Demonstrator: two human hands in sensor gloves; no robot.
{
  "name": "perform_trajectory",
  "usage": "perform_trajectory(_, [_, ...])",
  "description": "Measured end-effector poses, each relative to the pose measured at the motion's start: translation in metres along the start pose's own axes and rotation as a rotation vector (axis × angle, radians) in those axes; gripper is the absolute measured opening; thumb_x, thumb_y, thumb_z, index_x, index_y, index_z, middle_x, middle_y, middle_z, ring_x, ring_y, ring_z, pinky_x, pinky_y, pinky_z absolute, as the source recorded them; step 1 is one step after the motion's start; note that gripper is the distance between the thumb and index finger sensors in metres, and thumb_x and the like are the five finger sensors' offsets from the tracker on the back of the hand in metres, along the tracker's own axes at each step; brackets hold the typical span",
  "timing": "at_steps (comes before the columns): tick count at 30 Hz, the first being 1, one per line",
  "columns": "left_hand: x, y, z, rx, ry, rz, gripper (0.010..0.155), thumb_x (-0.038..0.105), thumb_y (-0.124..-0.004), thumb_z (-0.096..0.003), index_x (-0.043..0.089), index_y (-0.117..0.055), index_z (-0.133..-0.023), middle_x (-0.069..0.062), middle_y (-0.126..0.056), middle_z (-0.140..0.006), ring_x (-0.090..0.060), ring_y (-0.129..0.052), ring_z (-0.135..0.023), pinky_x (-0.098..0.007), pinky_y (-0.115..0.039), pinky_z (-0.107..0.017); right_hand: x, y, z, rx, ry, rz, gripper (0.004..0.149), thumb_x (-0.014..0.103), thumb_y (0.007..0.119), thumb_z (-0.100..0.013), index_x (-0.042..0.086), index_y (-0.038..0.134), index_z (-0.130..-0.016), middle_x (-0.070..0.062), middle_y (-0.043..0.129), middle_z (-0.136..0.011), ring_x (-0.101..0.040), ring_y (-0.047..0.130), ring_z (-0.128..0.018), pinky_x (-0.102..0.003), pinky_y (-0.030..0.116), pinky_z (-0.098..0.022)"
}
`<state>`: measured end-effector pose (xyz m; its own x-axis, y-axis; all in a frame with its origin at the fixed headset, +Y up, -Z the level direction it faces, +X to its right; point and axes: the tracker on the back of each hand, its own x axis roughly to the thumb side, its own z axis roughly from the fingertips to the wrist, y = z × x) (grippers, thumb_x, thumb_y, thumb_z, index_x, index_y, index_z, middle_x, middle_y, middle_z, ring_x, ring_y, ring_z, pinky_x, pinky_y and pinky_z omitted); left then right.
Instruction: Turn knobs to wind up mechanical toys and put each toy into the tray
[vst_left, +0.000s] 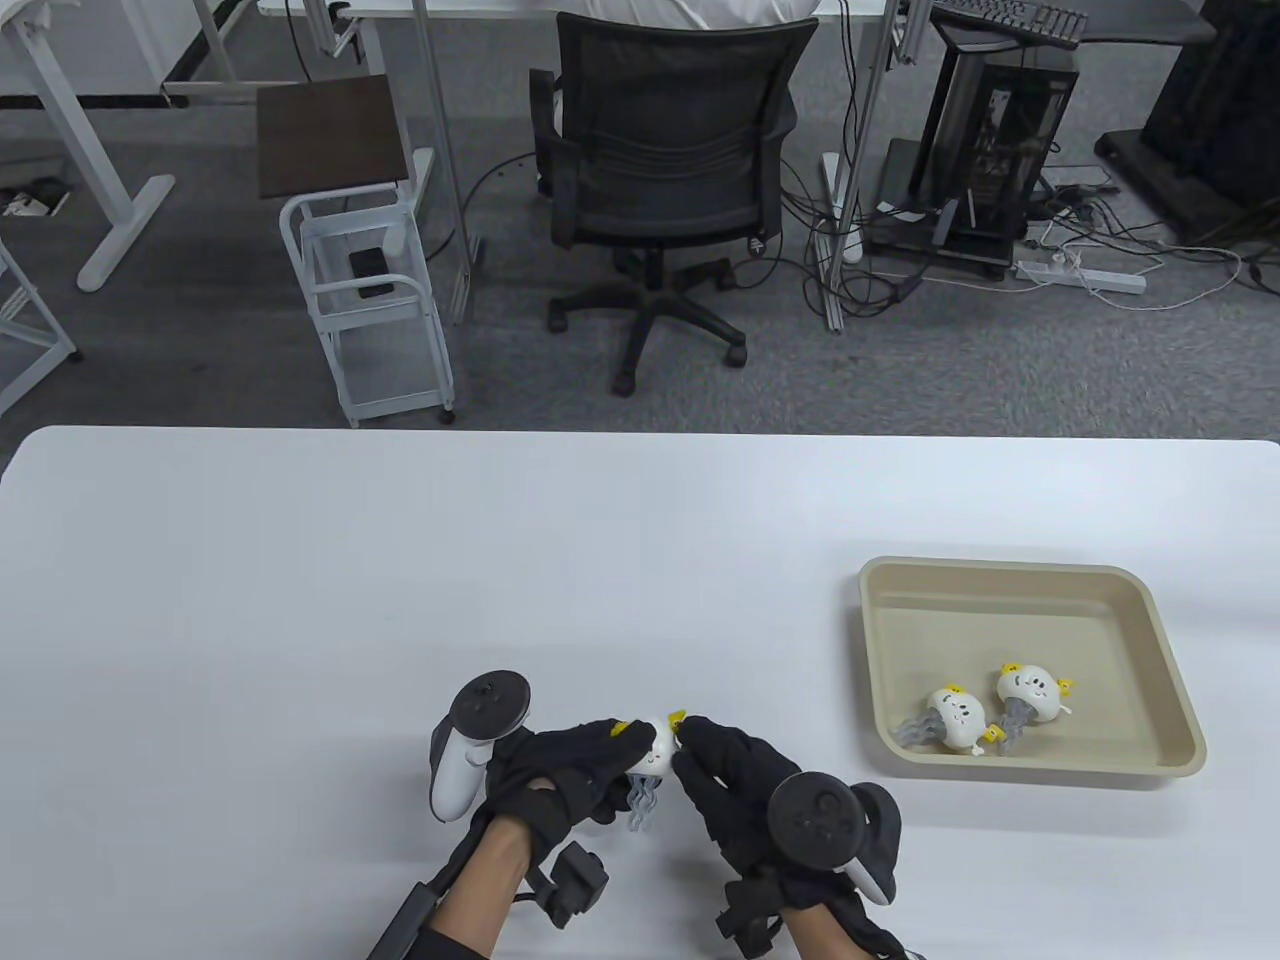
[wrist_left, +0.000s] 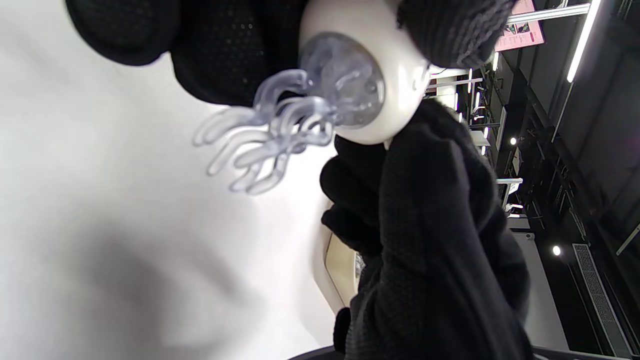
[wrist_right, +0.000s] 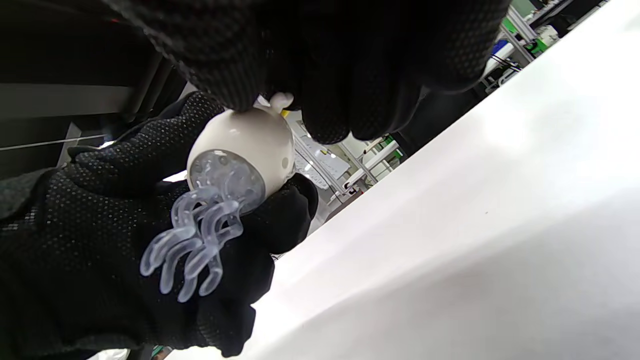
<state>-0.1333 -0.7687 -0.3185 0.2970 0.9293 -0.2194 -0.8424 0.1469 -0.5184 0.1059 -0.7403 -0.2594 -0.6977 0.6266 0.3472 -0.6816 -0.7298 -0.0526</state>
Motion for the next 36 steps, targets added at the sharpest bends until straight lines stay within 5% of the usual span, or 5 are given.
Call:
perform_trajectory(7, [0.002,0.0,0.001,-0.022,-0.053,0.028,0.077,0.057,-0.073,-0.0539,-0.006,-0.074,-0.099,-0.019,-0.093,-0.085,-0.036,-0.094,-0.063,-0.055,-0.08,-0.051,-0.009,0.0,-0.001,0.003,0.085,-0.145,0.041,0.036,0.078,-0.066,0.008,0.076,-0.095,-0.011,0.091,-0.083,-0.03,0.094,-0.066,-0.039,0.082,-0.054])
perform_trajectory(13, [0.004,-0.002,-0.001,-0.076,-0.13,-0.021,0.076,0.055,-0.074,-0.0541,0.0,-0.068,-0.106,-0.017,-0.086,-0.095,-0.038,-0.088,-0.073,-0.056,-0.075,-0.058,-0.025,0.004,0.0,0.038,0.296,-0.513,0.04,0.038,0.078,-0.066,0.002,0.083,-0.084,-0.011,0.095,-0.069,-0.029,0.097,-0.052,-0.038,0.085,-0.044])
perform_trajectory(19, [0.005,-0.003,-0.001,-0.053,-0.114,-0.062,0.076,0.055,-0.074,-0.0539,0.001,-0.067,-0.106,-0.016,-0.085,-0.096,-0.038,-0.088,-0.074,-0.056,-0.075,-0.058,-0.024,0.003,0.001,0.031,0.329,-0.443,0.039,0.038,0.078,-0.066,0.003,0.084,-0.083,-0.011,0.096,-0.069,-0.03,0.097,-0.053,-0.039,0.085,-0.044])
perform_trajectory(25, [0.0,0.005,0.001,0.006,-0.042,-0.01,0.077,0.056,-0.073,-0.0541,-0.005,-0.073,-0.101,-0.018,-0.092,-0.088,-0.037,-0.094,-0.066,-0.055,-0.08,-0.053,-0.006,-0.004,0.001,-0.03,0.094,-0.149,0.049,0.041,0.077,-0.067,0.007,0.07,-0.102,-0.016,0.084,-0.091,-0.036,0.089,-0.073,-0.044,0.079,-0.059])
perform_trajectory(36, [-0.001,0.007,0.002,-0.014,-0.027,0.054,0.078,0.057,-0.072,-0.0543,-0.008,-0.077,-0.096,-0.018,-0.097,-0.081,-0.035,-0.098,-0.059,-0.054,-0.082,-0.049,0.002,0.0,0.002,-0.029,0.022,-0.019,0.045,0.038,0.08,-0.065,0.013,0.072,-0.101,-0.014,0.086,-0.092,-0.034,0.091,-0.072,-0.042,0.08,-0.058])
